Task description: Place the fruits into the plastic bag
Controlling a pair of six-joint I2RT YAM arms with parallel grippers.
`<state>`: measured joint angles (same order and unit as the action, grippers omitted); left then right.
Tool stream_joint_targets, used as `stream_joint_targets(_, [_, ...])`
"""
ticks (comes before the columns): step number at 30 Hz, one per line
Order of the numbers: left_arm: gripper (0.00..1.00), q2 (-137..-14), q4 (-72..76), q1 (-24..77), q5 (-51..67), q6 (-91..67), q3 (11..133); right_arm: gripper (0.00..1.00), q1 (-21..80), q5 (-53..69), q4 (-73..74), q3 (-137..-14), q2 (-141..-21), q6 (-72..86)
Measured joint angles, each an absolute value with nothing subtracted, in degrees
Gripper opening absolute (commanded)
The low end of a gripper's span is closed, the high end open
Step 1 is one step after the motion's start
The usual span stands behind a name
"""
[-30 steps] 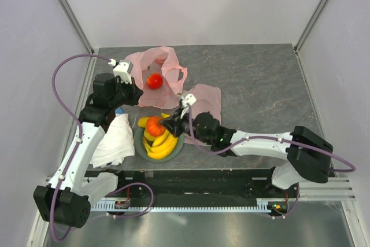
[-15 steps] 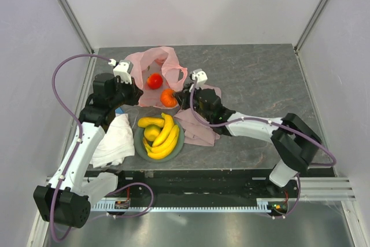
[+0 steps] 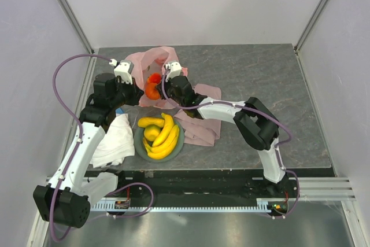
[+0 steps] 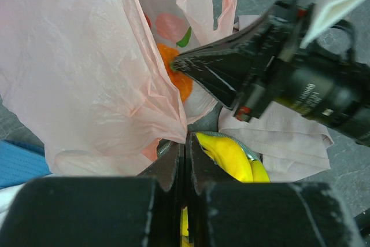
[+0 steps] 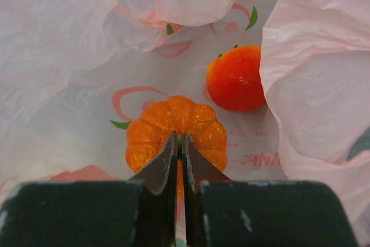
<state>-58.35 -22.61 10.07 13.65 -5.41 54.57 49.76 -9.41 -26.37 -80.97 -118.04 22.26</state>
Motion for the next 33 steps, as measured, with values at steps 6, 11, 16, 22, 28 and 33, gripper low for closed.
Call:
stream_joint_targets(6, [0.01,-58.3,-22.6,10.1,13.7,-5.4,54.6,0.0,50.4,-10.2,-20.6,-88.6,-123.0,21.8])
stream_joint_targets(11, [0.02,-58.3,-22.6,10.2,13.7,-5.8,54.6,0.0,52.1,-11.7,-17.4,-95.4,-127.2,20.2])
stream_joint_targets(16, [0.02,-58.3,-22.6,10.4,13.7,-6.0,54.6,0.0,53.3,-13.0,-14.3,-102.1,-132.4,19.4])
stream_joint_targets(22, [0.02,-58.3,-22.6,10.5,13.7,-6.1,54.6,0.05,53.6,-14.9,-10.3,-107.3,-137.0,18.6])
stream_joint_targets(28, [0.02,-58.3,-22.6,10.6,13.7,-6.1,54.6,0.39,53.6,-15.5,-8.5,-107.4,-137.4,18.4])
stream_joint_targets(33, [0.01,-58.3,-22.6,10.6,13.7,-6.2,54.6,0.53,53.6,-15.3,-9.8,-106.8,-137.3,18.2])
